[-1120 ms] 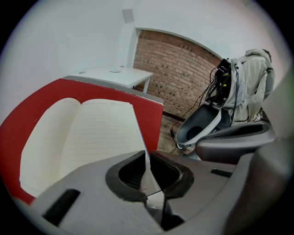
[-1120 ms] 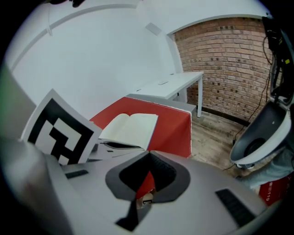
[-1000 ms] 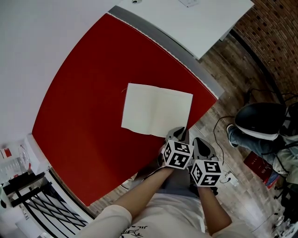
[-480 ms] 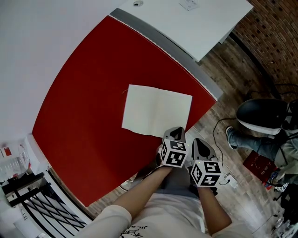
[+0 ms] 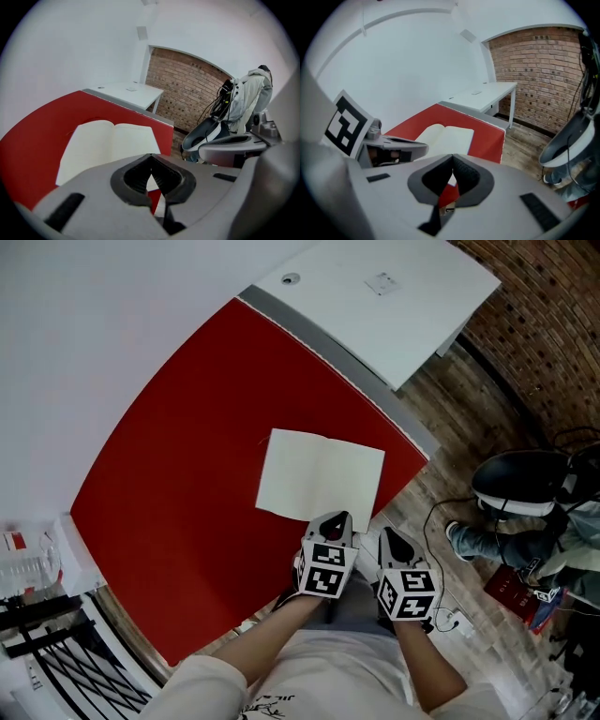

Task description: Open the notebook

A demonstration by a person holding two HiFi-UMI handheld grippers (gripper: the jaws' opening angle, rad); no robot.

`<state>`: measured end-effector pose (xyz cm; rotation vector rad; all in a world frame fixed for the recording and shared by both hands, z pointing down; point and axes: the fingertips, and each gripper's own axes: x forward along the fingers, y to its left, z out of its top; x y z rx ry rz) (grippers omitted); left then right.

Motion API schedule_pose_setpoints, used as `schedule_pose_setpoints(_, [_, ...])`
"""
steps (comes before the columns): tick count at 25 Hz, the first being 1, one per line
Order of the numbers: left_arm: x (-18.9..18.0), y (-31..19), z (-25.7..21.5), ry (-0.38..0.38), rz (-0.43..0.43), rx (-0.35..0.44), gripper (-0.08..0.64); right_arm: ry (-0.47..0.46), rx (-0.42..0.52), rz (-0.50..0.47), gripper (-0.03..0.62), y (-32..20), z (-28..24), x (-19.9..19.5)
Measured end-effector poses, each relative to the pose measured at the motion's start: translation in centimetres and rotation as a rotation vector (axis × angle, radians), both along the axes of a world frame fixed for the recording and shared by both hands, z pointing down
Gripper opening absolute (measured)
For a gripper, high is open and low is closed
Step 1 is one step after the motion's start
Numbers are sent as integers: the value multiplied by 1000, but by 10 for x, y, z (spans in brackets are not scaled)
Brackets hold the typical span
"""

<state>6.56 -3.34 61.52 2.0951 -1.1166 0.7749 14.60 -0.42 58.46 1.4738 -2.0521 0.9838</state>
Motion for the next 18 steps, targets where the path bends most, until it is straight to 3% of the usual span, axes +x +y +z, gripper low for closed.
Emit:
schedule_pose_setpoints(8, [-69,33,-75,44,-87,43,8,8,57,-61,6,12,-59,-29])
schedule_pose_setpoints(14, [-102,46,-98,63,-190,90,6,7,85,-92,6,17,-82,-48])
schedule_pose_setpoints(18, [-112,51,-105,48,-206,119,6,15,108,-131,6,23,-92,-70])
